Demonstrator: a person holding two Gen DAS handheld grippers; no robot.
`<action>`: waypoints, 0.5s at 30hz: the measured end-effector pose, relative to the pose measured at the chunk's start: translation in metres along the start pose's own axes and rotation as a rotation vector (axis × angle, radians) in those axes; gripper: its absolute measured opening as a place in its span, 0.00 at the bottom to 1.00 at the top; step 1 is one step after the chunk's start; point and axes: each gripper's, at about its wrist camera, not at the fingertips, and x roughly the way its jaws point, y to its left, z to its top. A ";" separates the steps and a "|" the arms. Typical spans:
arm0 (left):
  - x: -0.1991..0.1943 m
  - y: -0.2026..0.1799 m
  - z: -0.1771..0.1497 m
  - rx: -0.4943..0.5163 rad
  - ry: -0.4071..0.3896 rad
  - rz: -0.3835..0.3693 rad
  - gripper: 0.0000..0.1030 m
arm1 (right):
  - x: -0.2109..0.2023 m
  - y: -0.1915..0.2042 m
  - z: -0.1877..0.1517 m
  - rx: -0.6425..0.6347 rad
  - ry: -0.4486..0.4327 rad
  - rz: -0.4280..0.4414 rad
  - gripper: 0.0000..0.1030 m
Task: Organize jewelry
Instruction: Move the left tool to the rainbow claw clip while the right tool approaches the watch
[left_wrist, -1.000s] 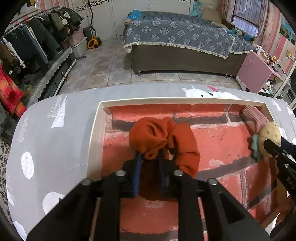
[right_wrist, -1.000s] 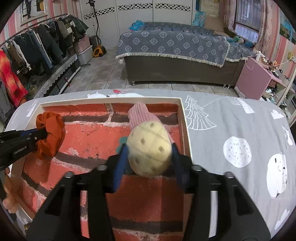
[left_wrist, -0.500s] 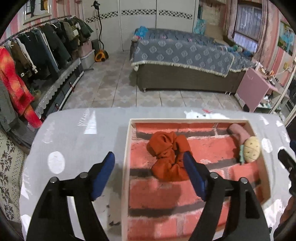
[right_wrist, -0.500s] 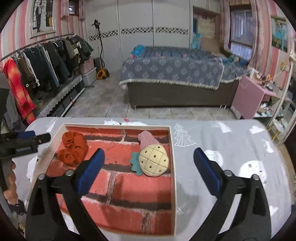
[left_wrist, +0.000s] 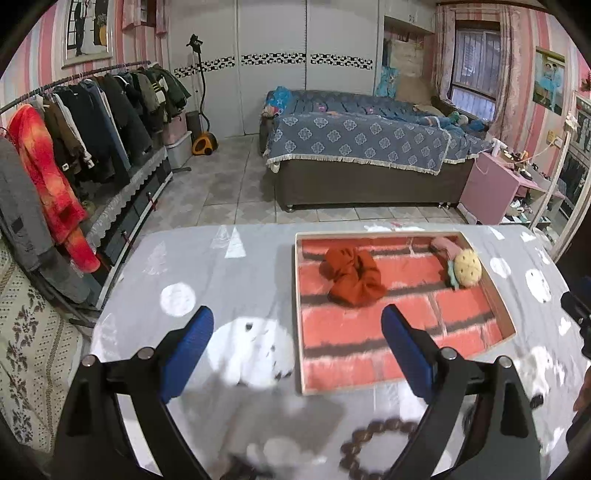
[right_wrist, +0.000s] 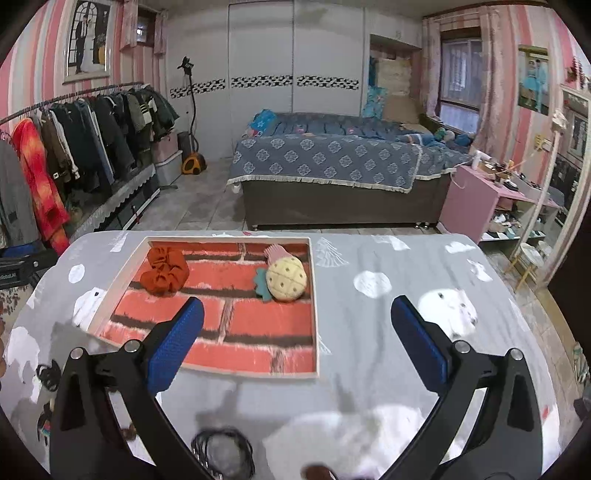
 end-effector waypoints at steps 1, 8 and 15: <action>-0.004 0.001 -0.004 0.002 -0.001 -0.003 0.88 | -0.006 0.001 -0.005 0.003 -0.002 -0.004 0.96; -0.038 0.008 -0.048 0.019 -0.039 0.013 0.88 | -0.049 -0.010 -0.053 0.017 -0.004 -0.039 0.96; -0.060 0.013 -0.097 0.029 -0.045 0.018 0.88 | -0.075 -0.021 -0.102 0.063 0.024 -0.074 0.96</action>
